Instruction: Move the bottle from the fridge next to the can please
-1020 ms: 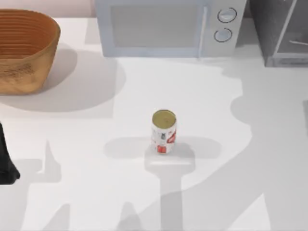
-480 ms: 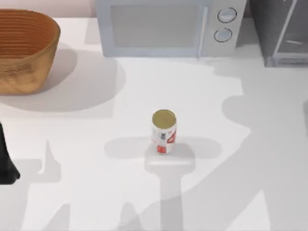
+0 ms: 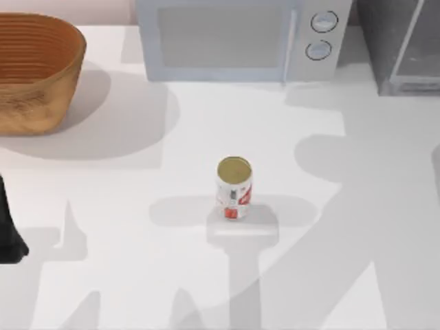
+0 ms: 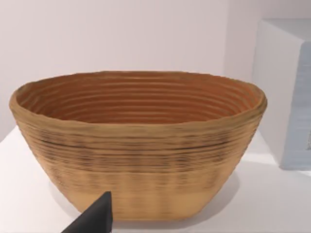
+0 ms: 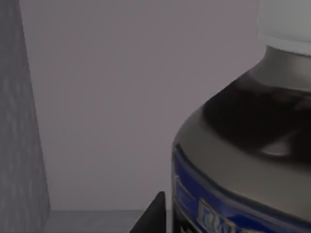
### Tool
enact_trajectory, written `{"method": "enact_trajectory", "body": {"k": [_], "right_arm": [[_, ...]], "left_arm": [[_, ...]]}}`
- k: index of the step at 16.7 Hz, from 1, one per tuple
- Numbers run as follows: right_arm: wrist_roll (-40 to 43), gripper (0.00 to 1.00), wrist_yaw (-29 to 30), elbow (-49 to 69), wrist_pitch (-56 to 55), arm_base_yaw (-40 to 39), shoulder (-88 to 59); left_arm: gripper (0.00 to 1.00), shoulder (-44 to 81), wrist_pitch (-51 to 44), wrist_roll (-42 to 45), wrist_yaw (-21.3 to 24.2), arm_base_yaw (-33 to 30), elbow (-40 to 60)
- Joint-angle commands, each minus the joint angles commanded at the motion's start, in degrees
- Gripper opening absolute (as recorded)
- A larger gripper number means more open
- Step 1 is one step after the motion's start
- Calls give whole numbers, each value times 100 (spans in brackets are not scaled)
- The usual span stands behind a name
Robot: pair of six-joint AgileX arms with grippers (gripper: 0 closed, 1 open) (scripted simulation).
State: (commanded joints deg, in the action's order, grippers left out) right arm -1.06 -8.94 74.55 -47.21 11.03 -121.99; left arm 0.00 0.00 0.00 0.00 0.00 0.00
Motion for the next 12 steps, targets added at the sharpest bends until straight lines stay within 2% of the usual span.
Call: {"method": "enact_trajectory", "body": {"k": [5,12], "right_arm": [[-4,0,-70,-673,-214,112,491],[-9,0,-390,-3151,-950,362,2085]], "left_arm": [[100,0,0,0,0,0,0],[100,0,0,0,0,0,0]]}}
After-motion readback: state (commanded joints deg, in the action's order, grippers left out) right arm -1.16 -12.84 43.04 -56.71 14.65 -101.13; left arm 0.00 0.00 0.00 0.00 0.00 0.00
